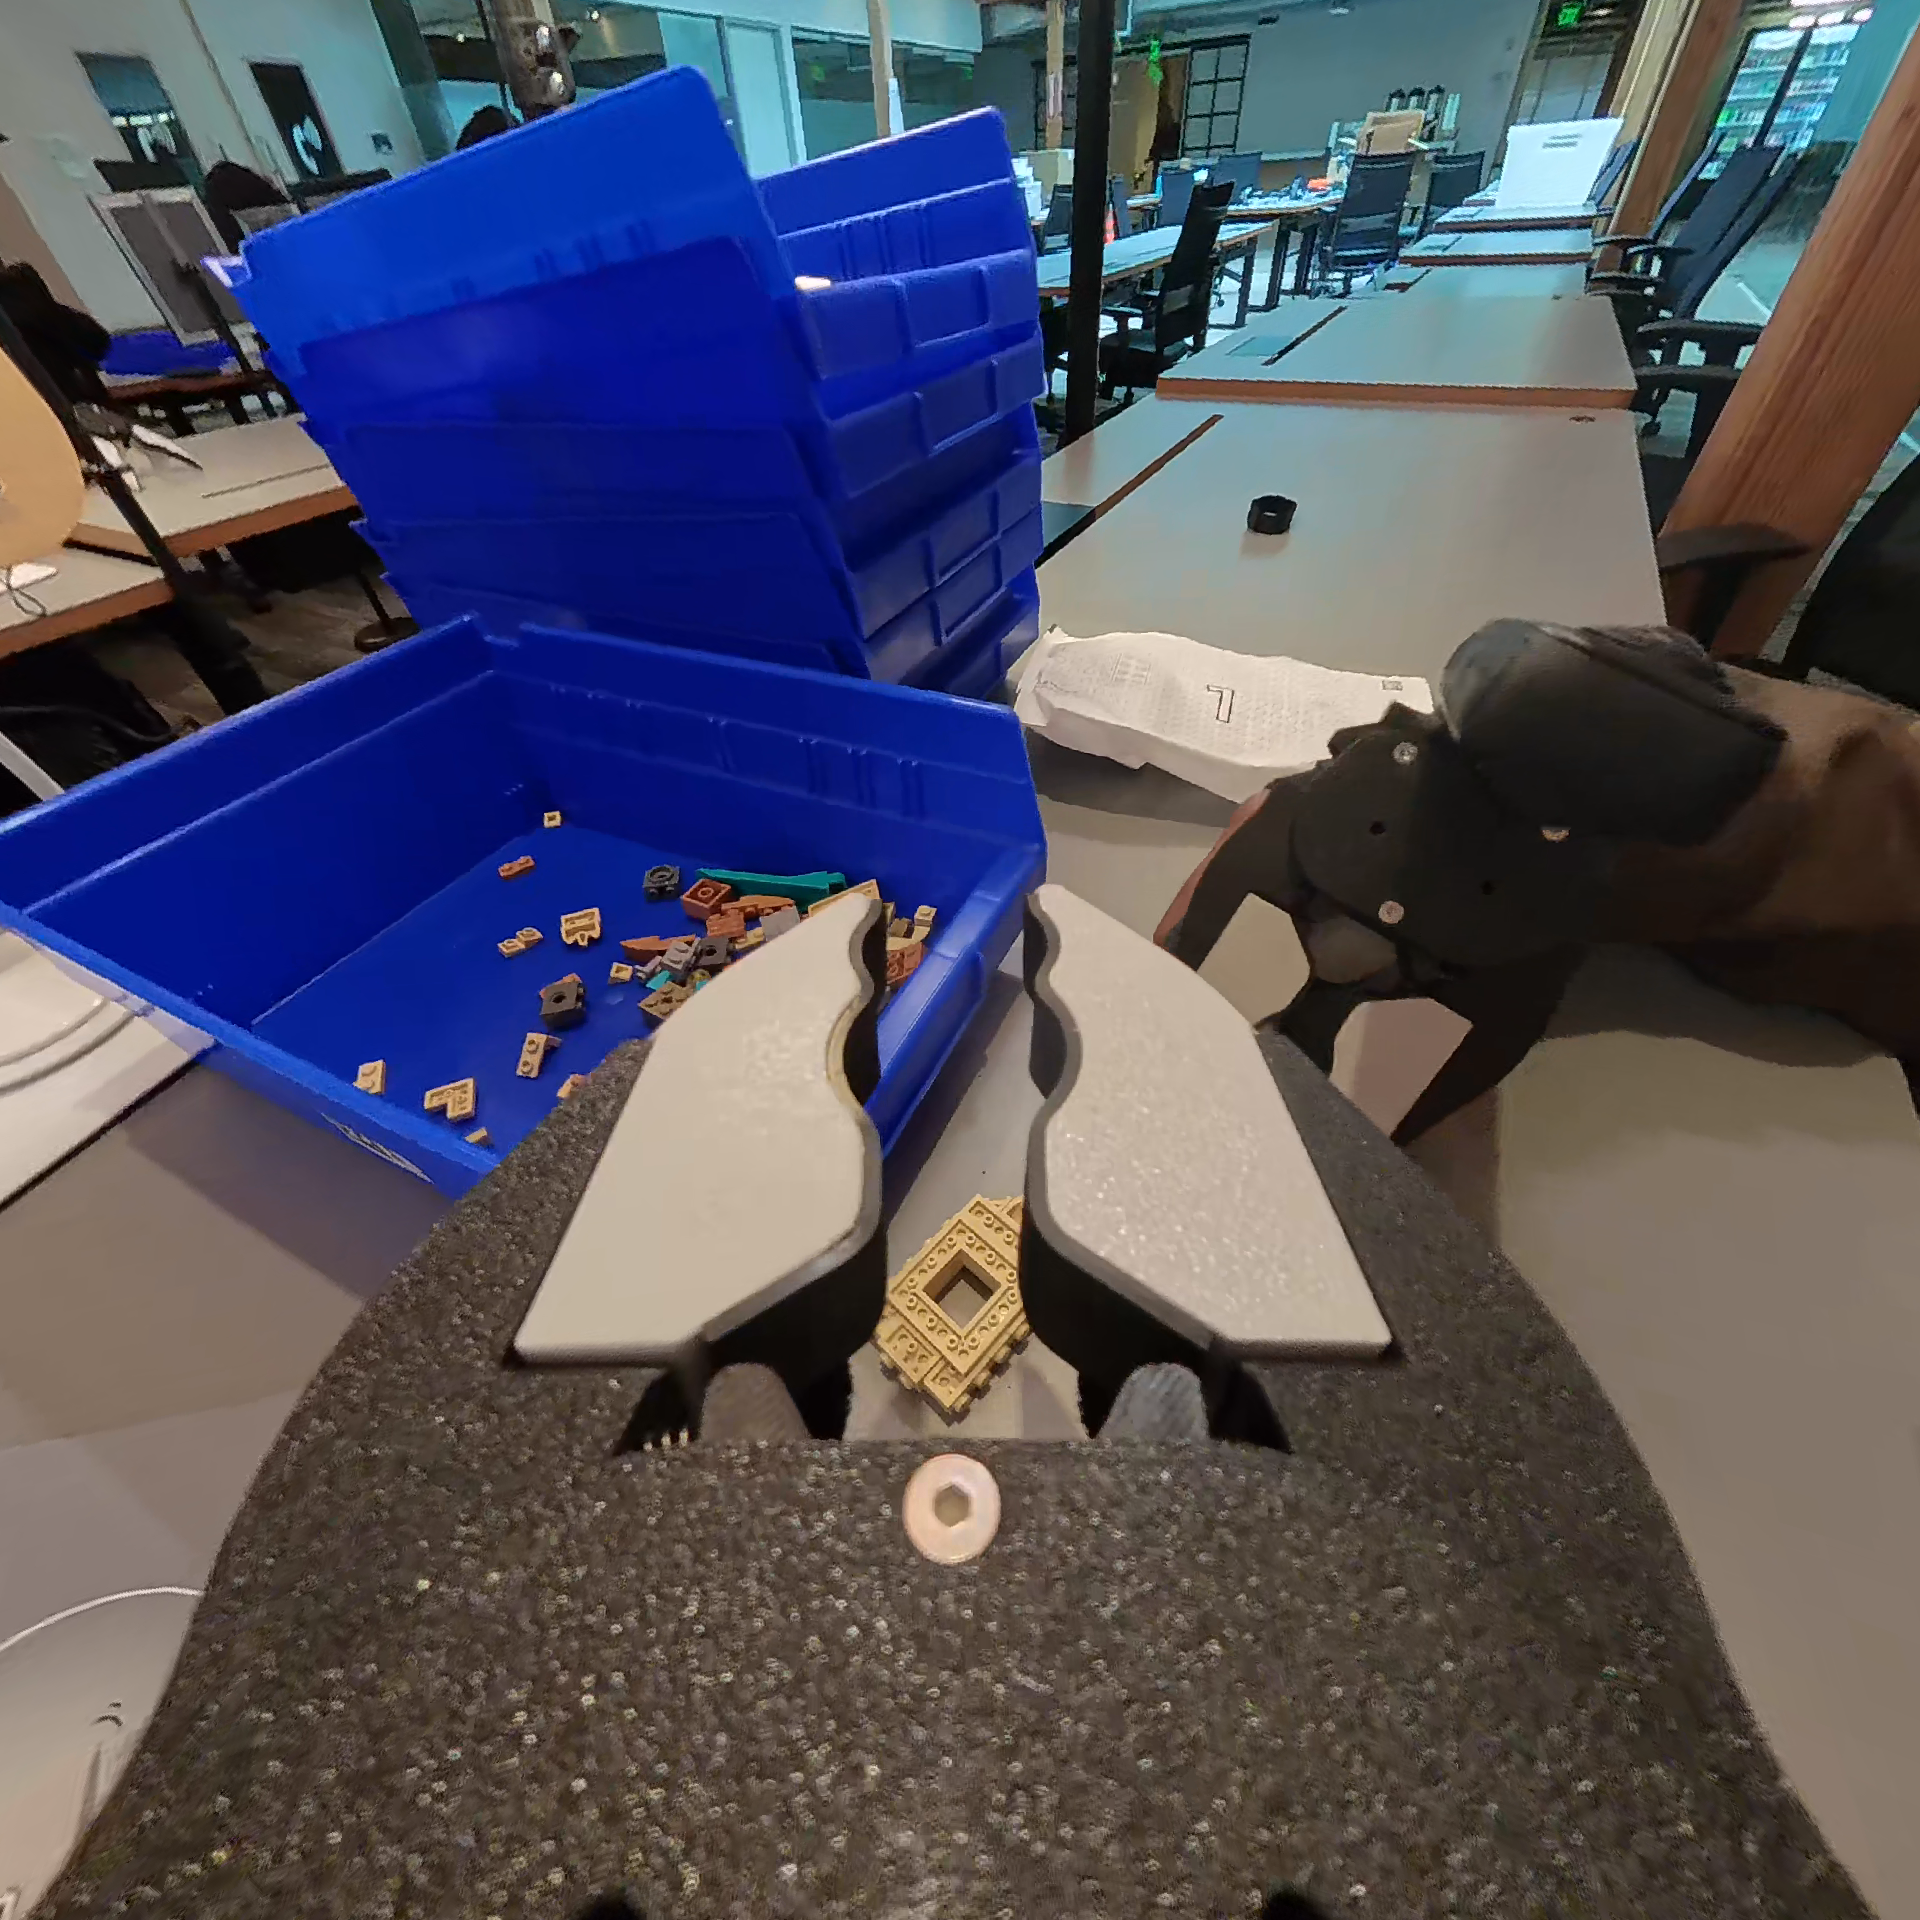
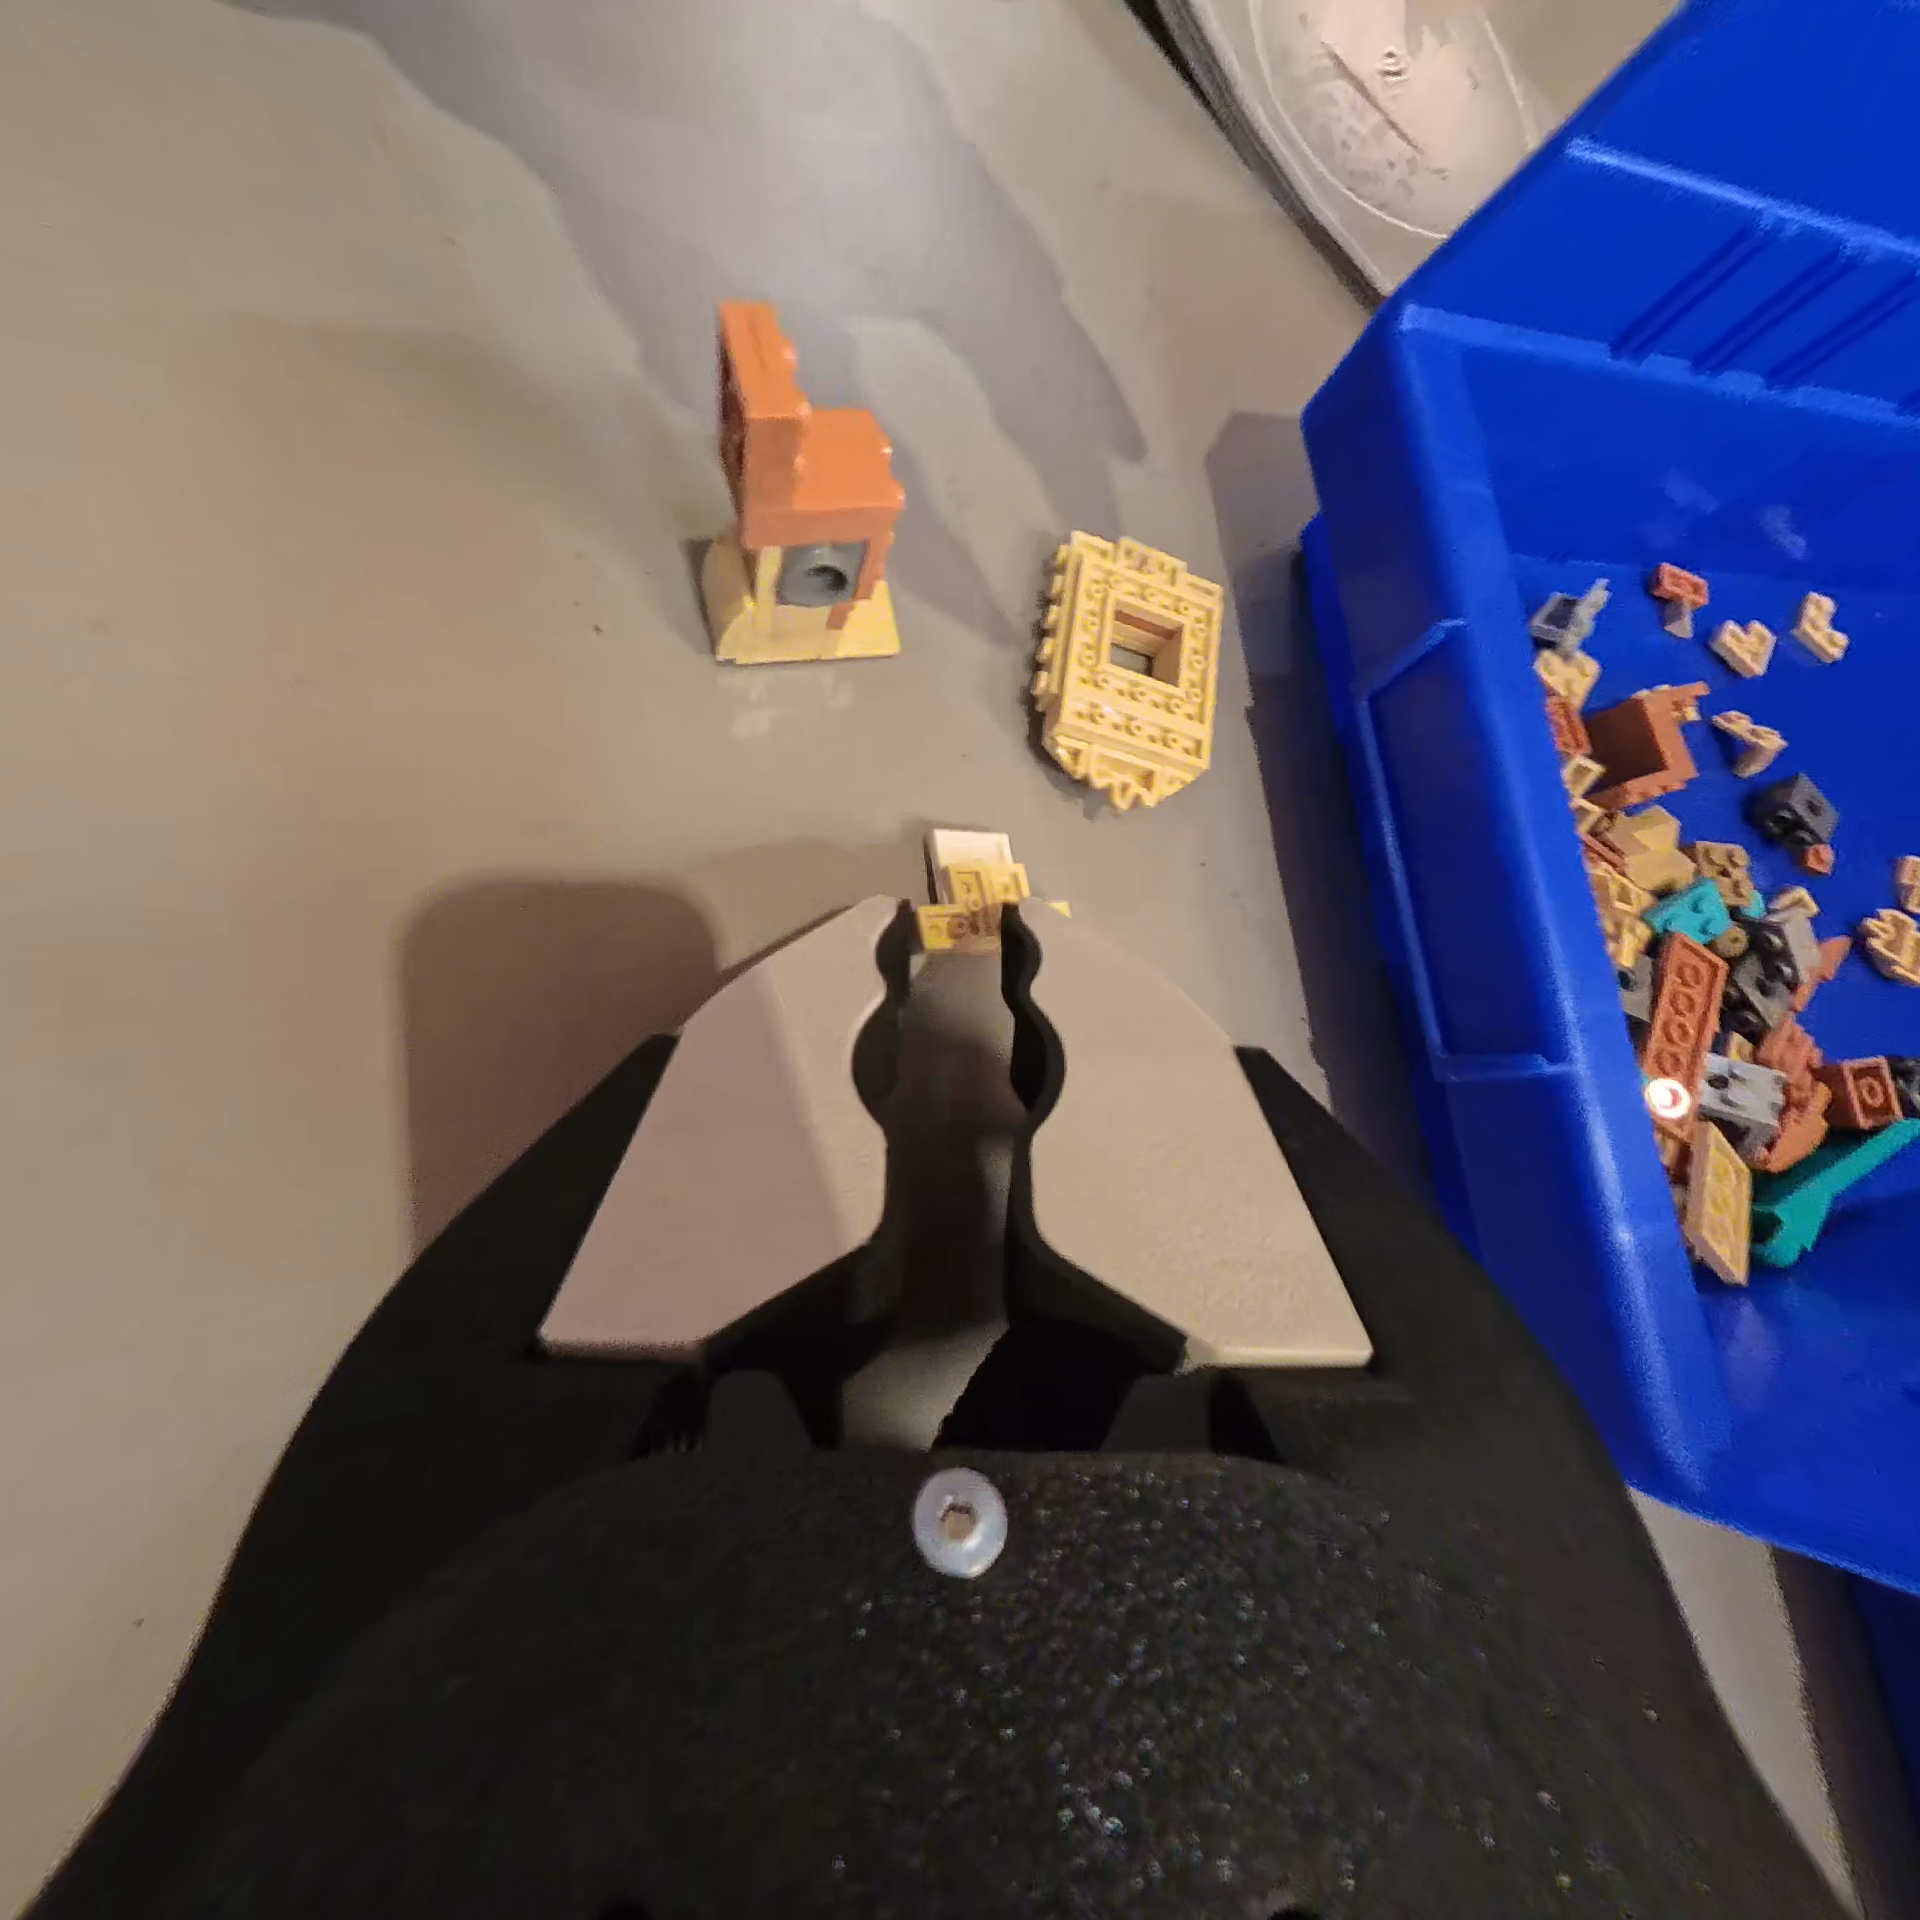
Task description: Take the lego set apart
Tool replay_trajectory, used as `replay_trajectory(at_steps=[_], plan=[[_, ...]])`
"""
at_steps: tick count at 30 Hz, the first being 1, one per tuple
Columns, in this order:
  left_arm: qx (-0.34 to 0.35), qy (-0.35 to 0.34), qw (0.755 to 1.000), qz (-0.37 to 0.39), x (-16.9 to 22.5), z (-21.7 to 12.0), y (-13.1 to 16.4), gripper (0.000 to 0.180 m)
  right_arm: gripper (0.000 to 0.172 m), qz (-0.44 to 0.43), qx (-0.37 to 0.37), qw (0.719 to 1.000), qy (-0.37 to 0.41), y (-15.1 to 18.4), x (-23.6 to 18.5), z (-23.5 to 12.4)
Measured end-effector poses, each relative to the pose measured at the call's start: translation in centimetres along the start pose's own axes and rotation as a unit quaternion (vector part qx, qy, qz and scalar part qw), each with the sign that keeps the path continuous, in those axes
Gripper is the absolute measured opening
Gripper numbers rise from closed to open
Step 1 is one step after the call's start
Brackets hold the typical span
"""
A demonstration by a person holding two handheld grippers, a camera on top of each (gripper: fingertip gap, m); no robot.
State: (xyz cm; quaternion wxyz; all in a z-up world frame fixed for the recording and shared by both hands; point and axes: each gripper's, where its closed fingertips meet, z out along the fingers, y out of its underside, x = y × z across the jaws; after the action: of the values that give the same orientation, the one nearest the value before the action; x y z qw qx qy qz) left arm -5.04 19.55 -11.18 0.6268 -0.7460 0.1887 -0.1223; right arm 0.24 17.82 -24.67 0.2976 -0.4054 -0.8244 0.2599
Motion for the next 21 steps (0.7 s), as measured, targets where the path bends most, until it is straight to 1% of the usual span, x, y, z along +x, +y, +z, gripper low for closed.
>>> replay_trajectory(at_steps=[1, 4, 7, 8, 10, 11, 13, 14, 19, 21], plan=[[0.002, 0.001, 1.000, 0.011, 0.2, -0.1, -0.1, 0.024, 0.009, 0.008, 0.007, 1.000, 0.006, -0.1, 0.3, -0.2], [0.000, 0.011, 0.999, 0.047, 0.8, -0.1, -0.2, 0.024, 0.000, 0.022, 0.036, 0.999, 0.018, -0.7, 1.2, -0.9], [-0.013, 0.019, 0.996, 0.090, 1.6, 0.0, 0.2, 0.024, 0.000, 0.034, 0.054, 0.997, 0.031, -1.1, 1.9, -1.7], [-0.020, 0.018, 0.994, 0.103, 1.8, 0.1, 0.4, 0.024, 0.003, 0.034, 0.051, 0.997, 0.036, -0.9, 2.1, -1.8], [-0.032, 0.017, 0.992, 0.121, 2.0, 0.2, 0.8, 0.024, 0.018, 0.034, 0.032, 0.998, 0.035, -0.1, 2.2, -1.6], [-0.034, 0.020, 0.992, 0.124, 2.1, 0.3, 0.9, 0.024, 0.025, 0.035, 0.024, 0.999, 0.025, 0.3, 1.9, -1.3], [-0.036, 0.023, 0.992, 0.122, 2.2, 0.4, 1.0, 0.024, 0.034, 0.036, 0.011, 0.999, 0.001, 1.0, 1.4, -0.7], [-0.036, 0.022, 0.992, 0.122, 2.2, 0.4, 1.0, 0.024, 0.035, 0.037, 0.012, 0.999, -0.011, 1.0, 1.2, -0.5], [-0.035, 0.024, 0.992, 0.119, 2.2, 0.5, 1.0, 0.024, 0.051, 0.039, 0.013, 0.998, -0.050, 0.9, 1.5, 0.2], [-0.035, 0.025, 0.992, 0.120, 2.2, 0.5, 1.0, 0.024, 0.053, 0.045, 0.009, 0.997, -0.057, 0.9, 2.1, 0.6]])
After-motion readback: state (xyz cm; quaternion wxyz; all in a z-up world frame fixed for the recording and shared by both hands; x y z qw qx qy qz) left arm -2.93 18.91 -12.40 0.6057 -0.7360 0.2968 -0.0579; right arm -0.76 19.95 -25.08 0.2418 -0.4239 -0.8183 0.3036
